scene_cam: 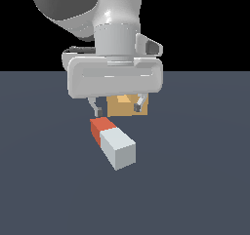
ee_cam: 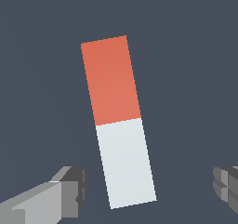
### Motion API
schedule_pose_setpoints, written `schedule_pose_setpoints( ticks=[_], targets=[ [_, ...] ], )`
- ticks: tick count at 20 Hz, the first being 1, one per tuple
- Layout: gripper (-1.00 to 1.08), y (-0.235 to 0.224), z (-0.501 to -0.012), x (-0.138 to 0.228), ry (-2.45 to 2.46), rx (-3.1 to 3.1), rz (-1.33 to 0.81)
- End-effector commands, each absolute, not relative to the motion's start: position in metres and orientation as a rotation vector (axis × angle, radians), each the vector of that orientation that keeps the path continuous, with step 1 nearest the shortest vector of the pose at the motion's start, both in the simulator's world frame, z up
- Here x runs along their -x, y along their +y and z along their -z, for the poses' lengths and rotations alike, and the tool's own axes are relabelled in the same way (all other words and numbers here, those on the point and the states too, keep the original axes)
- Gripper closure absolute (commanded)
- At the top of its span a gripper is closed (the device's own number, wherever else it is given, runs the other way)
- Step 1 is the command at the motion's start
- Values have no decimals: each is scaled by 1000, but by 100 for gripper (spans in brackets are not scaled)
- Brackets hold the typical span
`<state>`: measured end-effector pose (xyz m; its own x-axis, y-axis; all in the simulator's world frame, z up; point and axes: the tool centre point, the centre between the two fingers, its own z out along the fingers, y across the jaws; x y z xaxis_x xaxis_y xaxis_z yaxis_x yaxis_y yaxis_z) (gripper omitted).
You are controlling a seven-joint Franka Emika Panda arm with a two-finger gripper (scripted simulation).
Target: Insert the peg into the horizontal hole in a box.
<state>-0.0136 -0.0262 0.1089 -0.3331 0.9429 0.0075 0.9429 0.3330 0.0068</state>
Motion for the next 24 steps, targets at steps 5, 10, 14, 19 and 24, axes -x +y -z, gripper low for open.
schedule_pose_setpoints(
  ticks=[5, 10, 14, 19, 24],
  targets=[
    [-92, -40, -88, 17, -2663, 1664, 7],
    [-92, -46, -78, 18, -2706, 1595, 2],
    [-92, -49, -75, 18, -2721, 1570, 1],
    [-92, -49, -75, 18, -2719, 1573, 0],
    [-92, -49, -69, 18, -2719, 1572, 0]
  ],
)
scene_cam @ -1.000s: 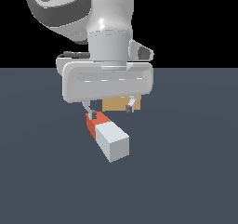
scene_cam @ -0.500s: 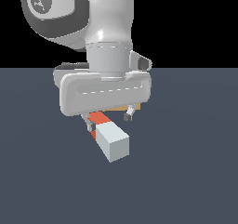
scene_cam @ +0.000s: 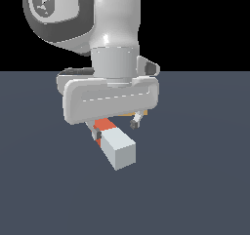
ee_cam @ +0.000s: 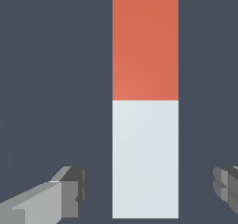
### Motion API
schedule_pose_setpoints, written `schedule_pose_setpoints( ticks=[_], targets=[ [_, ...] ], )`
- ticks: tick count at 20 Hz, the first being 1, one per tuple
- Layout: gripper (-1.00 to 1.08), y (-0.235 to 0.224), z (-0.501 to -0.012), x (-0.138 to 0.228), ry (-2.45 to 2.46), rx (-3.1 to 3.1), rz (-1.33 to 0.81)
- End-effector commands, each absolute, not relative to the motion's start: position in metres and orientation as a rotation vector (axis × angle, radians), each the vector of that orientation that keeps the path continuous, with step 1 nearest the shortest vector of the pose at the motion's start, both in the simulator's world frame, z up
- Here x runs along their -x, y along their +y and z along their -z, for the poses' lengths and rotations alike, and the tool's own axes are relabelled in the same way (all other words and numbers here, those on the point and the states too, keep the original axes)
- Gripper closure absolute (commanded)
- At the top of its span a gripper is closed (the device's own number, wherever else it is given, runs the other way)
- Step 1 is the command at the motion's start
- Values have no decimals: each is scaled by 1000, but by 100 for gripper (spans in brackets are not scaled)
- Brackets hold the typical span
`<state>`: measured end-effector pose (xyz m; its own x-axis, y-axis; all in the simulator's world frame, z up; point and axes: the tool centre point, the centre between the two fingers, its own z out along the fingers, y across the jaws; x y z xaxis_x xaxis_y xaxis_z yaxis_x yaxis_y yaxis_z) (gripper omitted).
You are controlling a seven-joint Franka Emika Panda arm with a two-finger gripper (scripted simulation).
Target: Insert the peg into the horizontal hole in a box.
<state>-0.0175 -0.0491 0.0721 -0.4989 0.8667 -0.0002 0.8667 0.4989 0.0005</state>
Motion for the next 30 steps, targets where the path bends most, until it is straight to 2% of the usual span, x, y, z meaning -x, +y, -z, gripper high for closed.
schedule_pose_setpoints(
  ticks=[1, 14, 15, 30],
  targets=[
    [-92, -49, -66, 18, 2720, -1573, 0],
    [-92, -49, -24, 18, 2720, -1573, 0],
    [108, -49, -24, 18, 2720, -1573, 0],
    [108, -45, -27, 18, 2710, -1589, -1]
  ],
)
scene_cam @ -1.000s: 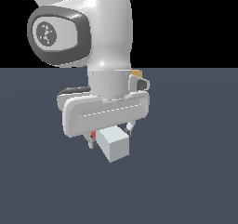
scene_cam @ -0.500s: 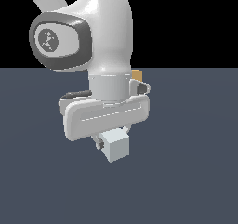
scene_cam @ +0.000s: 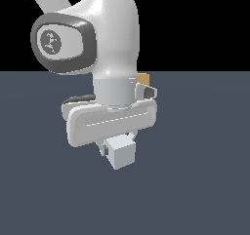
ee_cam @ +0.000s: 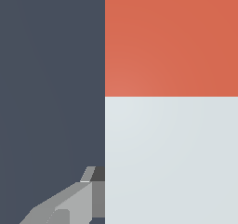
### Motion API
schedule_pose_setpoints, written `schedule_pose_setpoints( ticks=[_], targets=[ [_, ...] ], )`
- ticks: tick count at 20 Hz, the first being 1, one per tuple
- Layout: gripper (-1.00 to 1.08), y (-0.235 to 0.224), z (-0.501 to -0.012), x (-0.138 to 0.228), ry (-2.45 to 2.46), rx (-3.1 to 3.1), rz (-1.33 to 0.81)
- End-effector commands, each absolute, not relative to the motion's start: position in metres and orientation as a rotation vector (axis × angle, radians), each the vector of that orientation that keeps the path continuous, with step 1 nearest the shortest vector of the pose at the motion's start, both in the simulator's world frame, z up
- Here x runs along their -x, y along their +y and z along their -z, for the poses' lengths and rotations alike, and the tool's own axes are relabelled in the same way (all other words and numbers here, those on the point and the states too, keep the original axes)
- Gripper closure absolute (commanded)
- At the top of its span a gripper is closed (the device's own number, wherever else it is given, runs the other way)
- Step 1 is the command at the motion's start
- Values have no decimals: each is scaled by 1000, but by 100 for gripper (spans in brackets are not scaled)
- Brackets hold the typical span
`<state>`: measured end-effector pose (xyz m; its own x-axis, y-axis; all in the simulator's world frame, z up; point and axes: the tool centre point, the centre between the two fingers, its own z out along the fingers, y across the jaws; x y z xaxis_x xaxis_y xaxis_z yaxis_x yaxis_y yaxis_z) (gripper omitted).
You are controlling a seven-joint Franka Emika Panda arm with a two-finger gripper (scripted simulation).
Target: Insert the peg into the horizontal hole in a box.
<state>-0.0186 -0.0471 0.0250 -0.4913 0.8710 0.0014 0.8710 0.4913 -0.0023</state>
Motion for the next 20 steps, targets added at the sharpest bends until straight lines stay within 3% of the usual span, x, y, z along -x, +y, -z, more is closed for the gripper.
schedule_pose_setpoints(
  ticks=[1, 20],
  targets=[
    [108, -43, -28, 18, -2706, 1596, 1],
    [108, 38, -71, 3, -2474, 1936, 2]
  ],
)
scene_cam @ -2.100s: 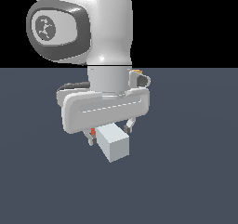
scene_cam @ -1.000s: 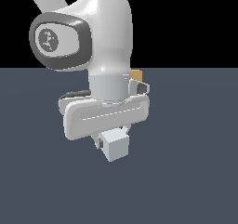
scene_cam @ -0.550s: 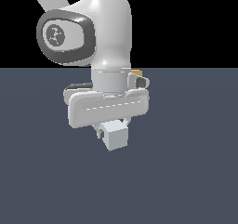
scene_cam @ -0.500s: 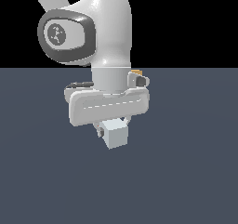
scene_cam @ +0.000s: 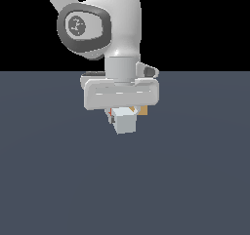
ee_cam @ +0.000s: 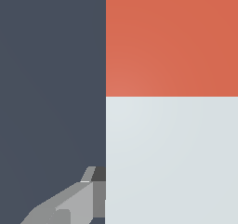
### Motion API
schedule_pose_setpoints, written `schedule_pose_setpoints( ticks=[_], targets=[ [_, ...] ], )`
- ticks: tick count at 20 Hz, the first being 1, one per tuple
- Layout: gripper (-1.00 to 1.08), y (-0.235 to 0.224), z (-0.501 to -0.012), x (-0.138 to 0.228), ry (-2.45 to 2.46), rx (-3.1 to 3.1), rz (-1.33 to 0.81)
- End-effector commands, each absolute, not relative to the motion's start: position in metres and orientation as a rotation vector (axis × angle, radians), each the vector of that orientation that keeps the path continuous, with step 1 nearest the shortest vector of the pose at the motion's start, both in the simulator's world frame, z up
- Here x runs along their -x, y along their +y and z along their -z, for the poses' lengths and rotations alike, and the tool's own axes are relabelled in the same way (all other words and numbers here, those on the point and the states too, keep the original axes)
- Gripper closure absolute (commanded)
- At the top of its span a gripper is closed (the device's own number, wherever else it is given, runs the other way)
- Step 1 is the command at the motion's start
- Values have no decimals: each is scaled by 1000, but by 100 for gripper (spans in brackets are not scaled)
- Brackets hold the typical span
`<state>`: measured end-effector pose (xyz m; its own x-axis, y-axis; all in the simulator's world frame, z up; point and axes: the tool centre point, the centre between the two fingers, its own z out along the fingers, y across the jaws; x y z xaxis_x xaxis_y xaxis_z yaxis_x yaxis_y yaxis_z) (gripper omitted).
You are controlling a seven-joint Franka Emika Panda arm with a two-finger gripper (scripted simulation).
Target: Insert the peg into the horizontal hole in a box.
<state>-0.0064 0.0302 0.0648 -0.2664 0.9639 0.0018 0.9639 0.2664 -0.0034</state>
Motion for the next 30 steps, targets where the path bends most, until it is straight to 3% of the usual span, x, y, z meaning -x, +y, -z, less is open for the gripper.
schedule_pose_setpoints(
  ticks=[1, 11, 30],
  targets=[
    [108, 42, -73, 1, -2460, 1954, 1],
    [108, 69, -89, -12, -2364, 2069, 0],
    [108, 75, -91, -14, -2351, 2082, -1]
  ],
)
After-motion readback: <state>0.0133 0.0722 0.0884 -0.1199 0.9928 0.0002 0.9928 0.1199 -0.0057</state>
